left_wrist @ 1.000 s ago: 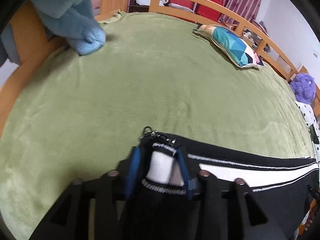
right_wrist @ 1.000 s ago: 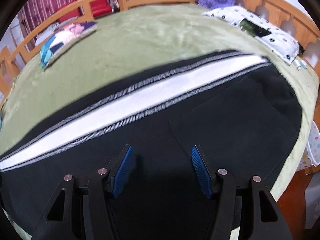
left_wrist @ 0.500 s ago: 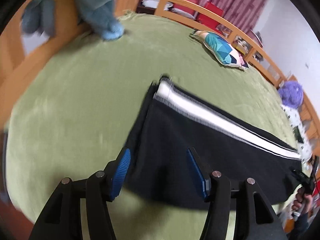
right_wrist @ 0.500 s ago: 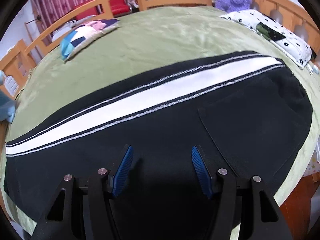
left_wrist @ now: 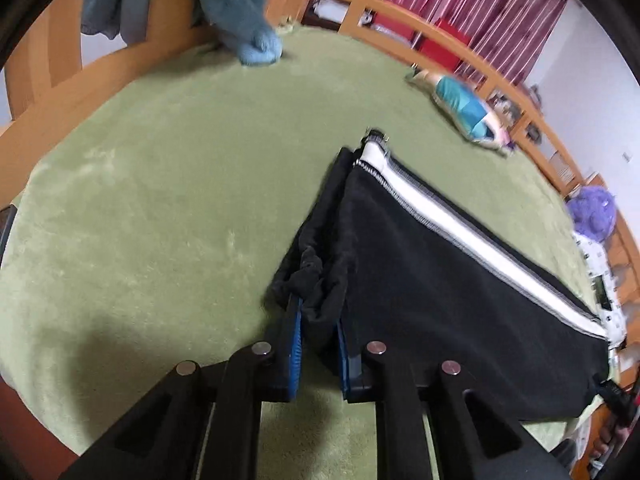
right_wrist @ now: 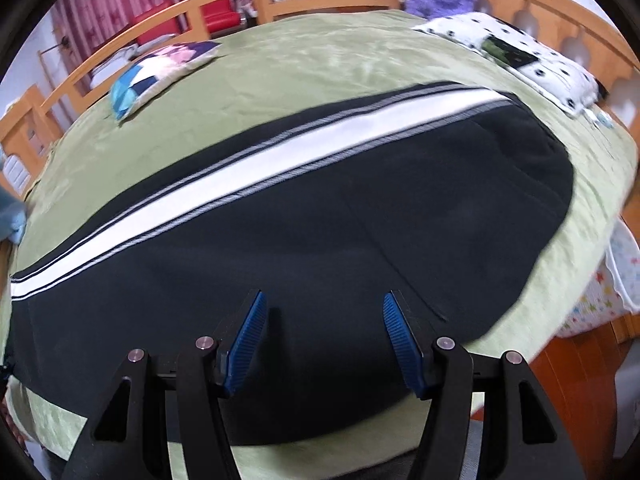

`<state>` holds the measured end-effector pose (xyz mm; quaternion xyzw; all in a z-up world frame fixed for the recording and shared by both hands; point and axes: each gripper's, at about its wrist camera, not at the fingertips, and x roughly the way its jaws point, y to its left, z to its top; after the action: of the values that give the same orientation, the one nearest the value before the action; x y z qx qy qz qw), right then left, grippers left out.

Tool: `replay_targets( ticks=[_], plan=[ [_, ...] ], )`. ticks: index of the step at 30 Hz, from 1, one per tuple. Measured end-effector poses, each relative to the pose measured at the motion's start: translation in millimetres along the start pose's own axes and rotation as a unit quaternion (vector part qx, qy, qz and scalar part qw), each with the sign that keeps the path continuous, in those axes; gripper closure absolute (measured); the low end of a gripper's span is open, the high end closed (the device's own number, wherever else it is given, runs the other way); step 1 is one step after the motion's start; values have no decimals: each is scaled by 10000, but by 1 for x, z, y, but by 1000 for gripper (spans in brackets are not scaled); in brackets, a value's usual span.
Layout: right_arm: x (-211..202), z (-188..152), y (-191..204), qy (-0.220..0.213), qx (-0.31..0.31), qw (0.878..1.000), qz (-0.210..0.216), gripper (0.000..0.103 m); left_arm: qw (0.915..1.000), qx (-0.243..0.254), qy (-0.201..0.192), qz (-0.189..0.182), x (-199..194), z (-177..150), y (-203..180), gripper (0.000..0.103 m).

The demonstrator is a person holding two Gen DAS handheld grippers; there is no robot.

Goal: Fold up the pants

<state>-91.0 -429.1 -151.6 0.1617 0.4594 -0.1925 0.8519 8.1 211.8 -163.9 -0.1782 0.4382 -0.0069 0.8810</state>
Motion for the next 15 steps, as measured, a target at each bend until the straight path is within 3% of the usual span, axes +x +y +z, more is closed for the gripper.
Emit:
replay_targets(
  ticks=[4, 8, 11, 15],
  plan=[
    [0, -9, -21, 71, 211, 9997, -105, 43, 9995, -44, 211, 212, 17, -9, 2, 84],
    [-1, -16, -32, 121, 214, 9996, -166, 43, 9994, -157, 254, 180, 10, -14, 3, 62],
    [-1, -21, -43, 153, 364, 9991, -144, 36, 9994, -171, 292, 76, 8, -17, 2, 50],
    [17, -32, -59, 331, 873, 9953, 243, 34, 9987, -245, 426, 98, 11, -22, 0, 48]
  ],
)
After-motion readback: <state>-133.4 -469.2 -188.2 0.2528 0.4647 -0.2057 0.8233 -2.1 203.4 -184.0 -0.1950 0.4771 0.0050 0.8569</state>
